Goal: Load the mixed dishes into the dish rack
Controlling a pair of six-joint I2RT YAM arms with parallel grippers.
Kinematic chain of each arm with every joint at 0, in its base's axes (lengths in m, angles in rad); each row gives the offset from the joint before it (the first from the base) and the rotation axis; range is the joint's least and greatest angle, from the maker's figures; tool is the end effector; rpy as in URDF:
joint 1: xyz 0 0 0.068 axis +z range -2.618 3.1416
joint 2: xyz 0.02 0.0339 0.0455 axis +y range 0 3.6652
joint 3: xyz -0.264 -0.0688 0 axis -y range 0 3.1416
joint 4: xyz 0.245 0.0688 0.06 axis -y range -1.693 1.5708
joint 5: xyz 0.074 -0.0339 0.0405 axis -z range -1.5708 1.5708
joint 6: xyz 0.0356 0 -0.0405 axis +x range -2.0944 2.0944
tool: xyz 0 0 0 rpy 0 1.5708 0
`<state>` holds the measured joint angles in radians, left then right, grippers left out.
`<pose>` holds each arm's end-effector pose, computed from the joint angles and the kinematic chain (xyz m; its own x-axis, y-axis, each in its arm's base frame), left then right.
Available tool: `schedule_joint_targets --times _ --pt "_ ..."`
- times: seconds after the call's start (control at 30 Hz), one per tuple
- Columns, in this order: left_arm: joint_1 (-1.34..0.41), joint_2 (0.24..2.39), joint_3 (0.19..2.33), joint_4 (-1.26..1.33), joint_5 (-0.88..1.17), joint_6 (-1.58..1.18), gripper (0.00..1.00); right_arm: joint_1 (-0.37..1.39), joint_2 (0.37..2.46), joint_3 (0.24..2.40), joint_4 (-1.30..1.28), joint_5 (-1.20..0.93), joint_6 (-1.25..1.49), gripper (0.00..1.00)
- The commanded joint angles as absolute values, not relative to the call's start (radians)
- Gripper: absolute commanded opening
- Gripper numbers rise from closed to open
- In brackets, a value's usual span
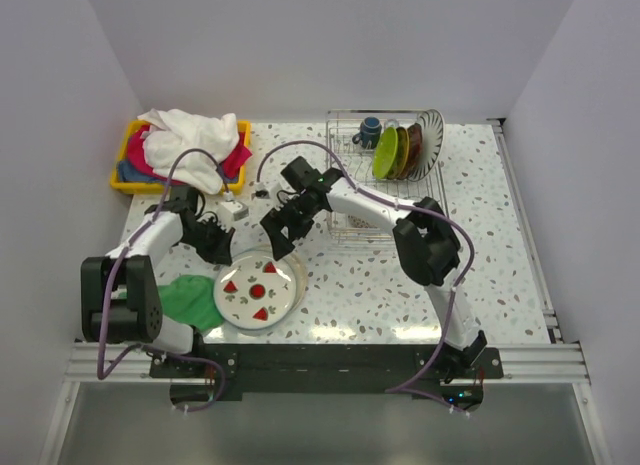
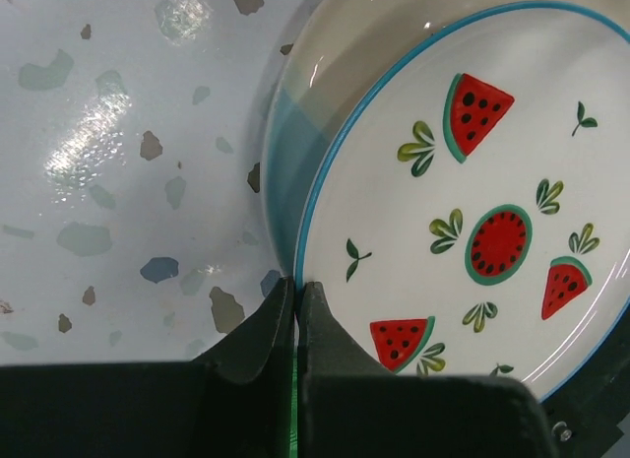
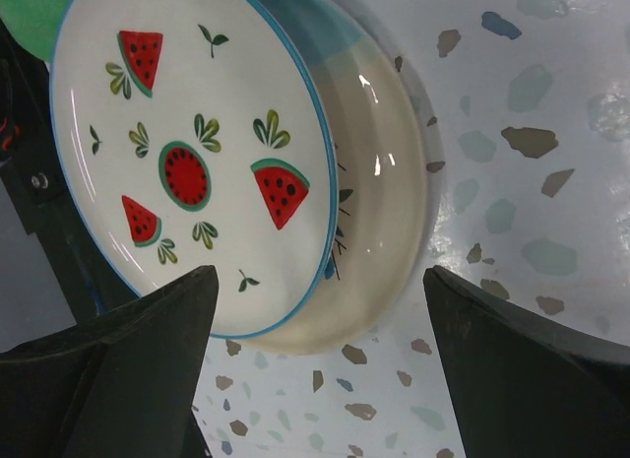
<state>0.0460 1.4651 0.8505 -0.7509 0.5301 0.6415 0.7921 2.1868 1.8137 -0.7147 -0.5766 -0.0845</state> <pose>0.2488 -0.0066 0.1813 -0.7457 0.4825 -0.4595 0.6359 0.7212 -0.2746 0.3168 0.3487 0.2036 -0.5544 -0.6626 -0.5035 -0.8243 0.3539 0.4419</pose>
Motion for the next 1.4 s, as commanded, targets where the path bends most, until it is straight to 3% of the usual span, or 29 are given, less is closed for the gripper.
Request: schedule_joint_targets --times 0.0,0.43,0.67,0.7,0.8,0.9,1.07,1.13,1.2,1.37 --pt "0.061 1.396 0.911 -0.821 0.569 0.761 0.00 0.792 2.181 1.848 -0.692 -0.658 -0.133 0.90" --pt "0.069 1.318 0.939 -0.802 0.681 0.744 0.00 0.824 2.273 1.871 -0.641 -0.874 -0.089 0.81" --pt "0.071 1.312 0.931 -0.755 0.704 0.700 0.00 0.839 2.289 1.867 -0.615 -0.936 -0.038 0.34" --pt "0.069 1.312 0.928 -0.747 0.703 0.692 0.00 0.841 2.284 1.867 -0.615 -0.937 -0.035 0.20" --pt "0.071 1.299 0.917 -0.672 0.680 0.632 0.01 0.839 2.258 1.865 -0.633 -0.922 -0.041 0.00" --pt "0.071 1.264 0.952 -0.591 0.641 0.527 0.23 0.838 2.234 1.891 -0.685 -0.873 -0.054 0.00" --pt "0.075 1.177 1.194 -0.405 0.562 0.258 0.44 0.786 2.175 2.031 -0.785 -0.777 -0.008 0.00" --pt "0.075 1.146 1.258 -0.273 0.479 0.117 0.58 0.749 2.113 2.055 -0.755 -0.689 0.066 0.00" --pt "0.075 1.134 1.328 -0.172 0.416 0.024 0.65 0.723 2.079 2.097 -0.744 -0.568 0.101 0.00" --pt "0.075 1.123 1.342 -0.086 0.386 -0.055 0.68 0.618 1.981 2.180 -0.690 -0.266 0.227 0.00"
